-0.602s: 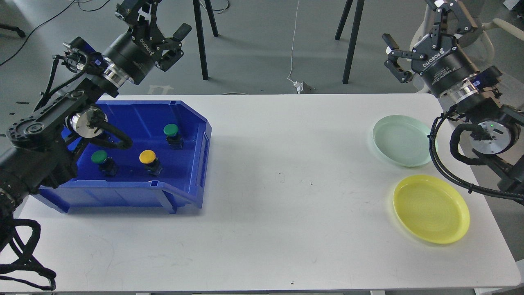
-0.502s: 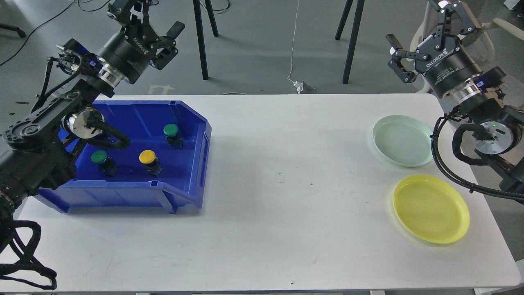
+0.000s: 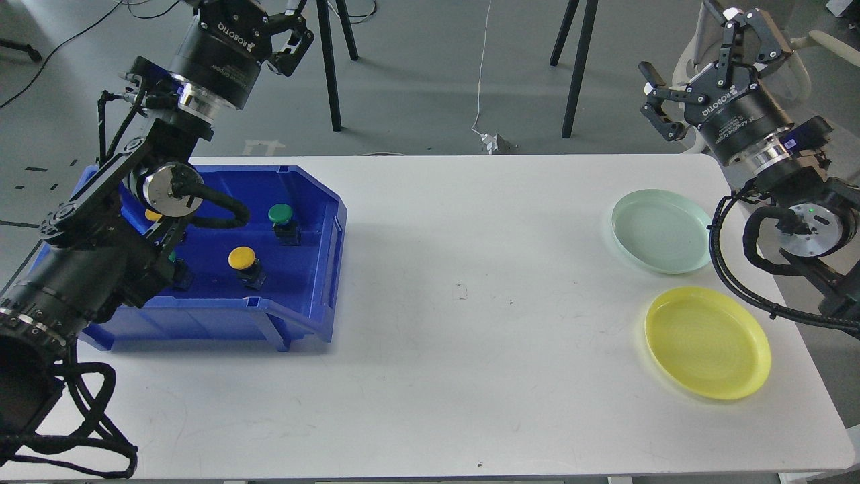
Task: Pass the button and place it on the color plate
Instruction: 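Move the left gripper over the blue bin toward the yellow button, then lower the left gripper into the bin and grasp the yellow button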
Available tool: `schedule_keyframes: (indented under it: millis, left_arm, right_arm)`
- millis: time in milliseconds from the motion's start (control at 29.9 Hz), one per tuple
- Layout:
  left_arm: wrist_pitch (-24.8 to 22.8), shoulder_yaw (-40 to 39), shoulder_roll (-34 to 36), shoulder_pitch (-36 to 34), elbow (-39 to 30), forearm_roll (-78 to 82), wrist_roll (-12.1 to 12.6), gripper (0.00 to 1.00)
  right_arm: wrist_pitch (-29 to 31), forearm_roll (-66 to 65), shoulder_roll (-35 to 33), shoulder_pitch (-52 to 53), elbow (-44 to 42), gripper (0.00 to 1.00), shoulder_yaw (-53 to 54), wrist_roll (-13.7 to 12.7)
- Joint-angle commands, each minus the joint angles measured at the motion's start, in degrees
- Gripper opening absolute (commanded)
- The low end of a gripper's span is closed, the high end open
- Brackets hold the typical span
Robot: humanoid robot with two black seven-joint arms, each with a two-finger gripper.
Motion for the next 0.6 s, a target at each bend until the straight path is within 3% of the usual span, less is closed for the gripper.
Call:
schedule_keyframes:
  millis: [0, 67, 167, 334, 568]
  left_arm:
    - [0.0, 4.35, 4.62, 0.64, -10.89, 2.85, 0.0, 1.0]
    - [1.7, 10.75, 9.46, 0.38, -14.24, 6.71, 0.0, 1.0]
    - [9.26, 20.6, 16.32, -4.0, -17.06, 15.84, 0.0, 1.0]
    - [10.33, 38.79, 29.06, -14.37, -17.25, 28.77, 0.0, 1.0]
    - [10.77, 52.43, 37.52, -24.4, -16.28, 49.95, 0.0, 1.0]
  right_arm:
    - [-0.01, 0.01, 0.43, -0.03, -0.42, 0.99, -0.13, 0.0]
    - [-0.01, 0.01, 0.43, -0.56, -1.12, 0.99, 0.04, 0.0]
    - [-0.01, 0.01, 0.52, -1.17, -1.65, 0.99, 0.04, 0.0]
    - [-0.01, 0.01, 0.61, -1.88, -1.83, 0.99, 0.04, 0.0]
    - [-0.01, 0.01, 3.51, -1.97, -5.87, 0.99, 0.04, 0.0]
